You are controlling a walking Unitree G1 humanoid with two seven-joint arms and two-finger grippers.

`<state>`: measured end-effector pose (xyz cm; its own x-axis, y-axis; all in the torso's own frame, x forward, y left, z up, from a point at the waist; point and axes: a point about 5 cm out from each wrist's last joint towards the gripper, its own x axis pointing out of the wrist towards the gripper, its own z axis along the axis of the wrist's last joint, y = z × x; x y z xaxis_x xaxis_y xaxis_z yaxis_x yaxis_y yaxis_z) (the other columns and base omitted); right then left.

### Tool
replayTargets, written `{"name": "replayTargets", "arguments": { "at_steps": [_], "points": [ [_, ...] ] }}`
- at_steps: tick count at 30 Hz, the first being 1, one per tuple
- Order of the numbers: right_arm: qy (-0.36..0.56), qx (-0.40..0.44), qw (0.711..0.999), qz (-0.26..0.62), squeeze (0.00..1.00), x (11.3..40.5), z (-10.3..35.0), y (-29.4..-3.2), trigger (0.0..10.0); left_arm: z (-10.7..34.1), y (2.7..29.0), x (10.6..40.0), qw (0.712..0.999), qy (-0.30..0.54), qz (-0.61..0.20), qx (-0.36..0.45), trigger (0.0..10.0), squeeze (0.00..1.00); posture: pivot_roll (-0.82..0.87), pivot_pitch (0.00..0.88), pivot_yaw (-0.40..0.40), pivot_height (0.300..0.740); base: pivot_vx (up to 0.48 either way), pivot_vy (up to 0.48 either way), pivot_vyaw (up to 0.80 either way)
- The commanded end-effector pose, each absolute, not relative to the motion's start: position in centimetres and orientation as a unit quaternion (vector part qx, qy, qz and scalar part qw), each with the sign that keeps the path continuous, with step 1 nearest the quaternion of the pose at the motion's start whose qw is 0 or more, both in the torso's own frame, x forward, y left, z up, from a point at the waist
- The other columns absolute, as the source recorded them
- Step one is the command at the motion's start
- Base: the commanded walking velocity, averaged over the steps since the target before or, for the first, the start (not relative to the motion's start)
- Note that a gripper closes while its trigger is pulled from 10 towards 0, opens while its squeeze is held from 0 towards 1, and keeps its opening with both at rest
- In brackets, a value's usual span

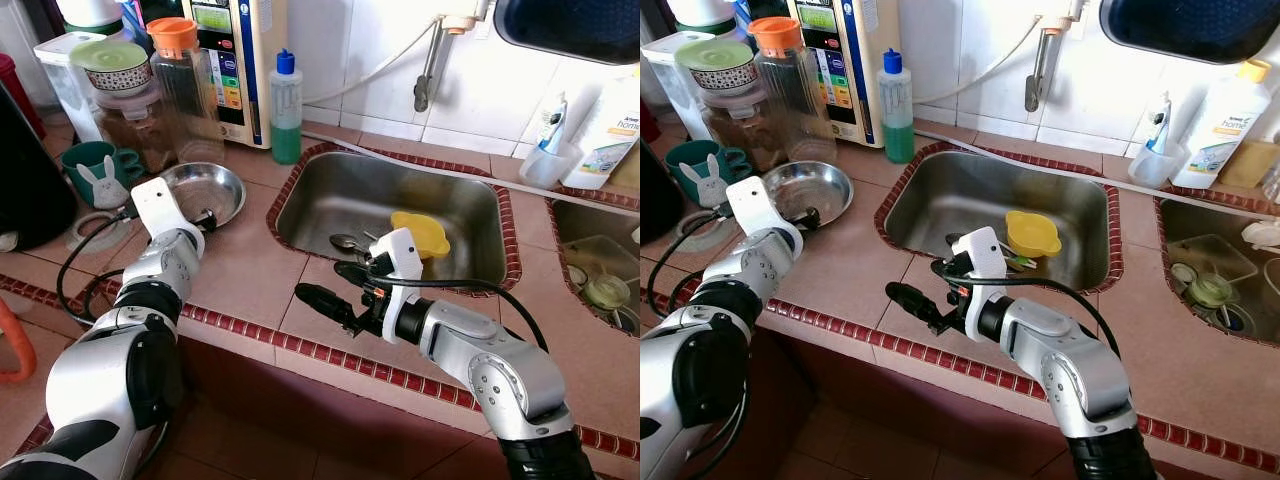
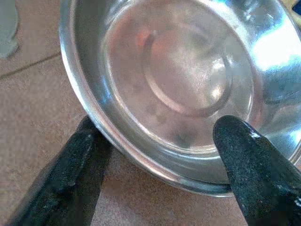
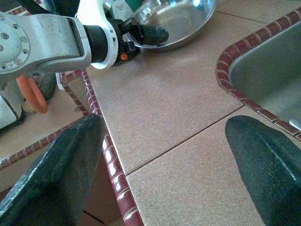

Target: Kitchen organization

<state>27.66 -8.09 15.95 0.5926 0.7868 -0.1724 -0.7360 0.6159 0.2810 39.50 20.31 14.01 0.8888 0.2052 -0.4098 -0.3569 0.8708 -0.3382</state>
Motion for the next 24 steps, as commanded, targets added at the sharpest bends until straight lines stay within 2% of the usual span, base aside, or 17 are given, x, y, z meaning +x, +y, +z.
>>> {"name": "replayTargets", "arguments": {
  "at_steps": [1, 24],
  "points": [
    [0.137, 0.084, 0.884, 0.439, 0.0, 27.4, 16.3, -8.0, 10.0, 13.1, 20.1, 39.2, 0.94, 0.209, 0.149, -0.225, 0.0, 0.0, 0.01, 0.031, 0.021, 0.74, 0.0, 0.0, 0.0],
    [0.129, 0.081, 0.886, 0.438, 0.0, 27.9, 16.6, -7.8, 10.0, 11.6, 22.0, 38.1, 0.922, 0.214, 0.194, -0.258, 0.0, 0.0, 0.02, 0.02, 0.019, 0.74, 0.0, 0.0, 0.0]
  ]
}}
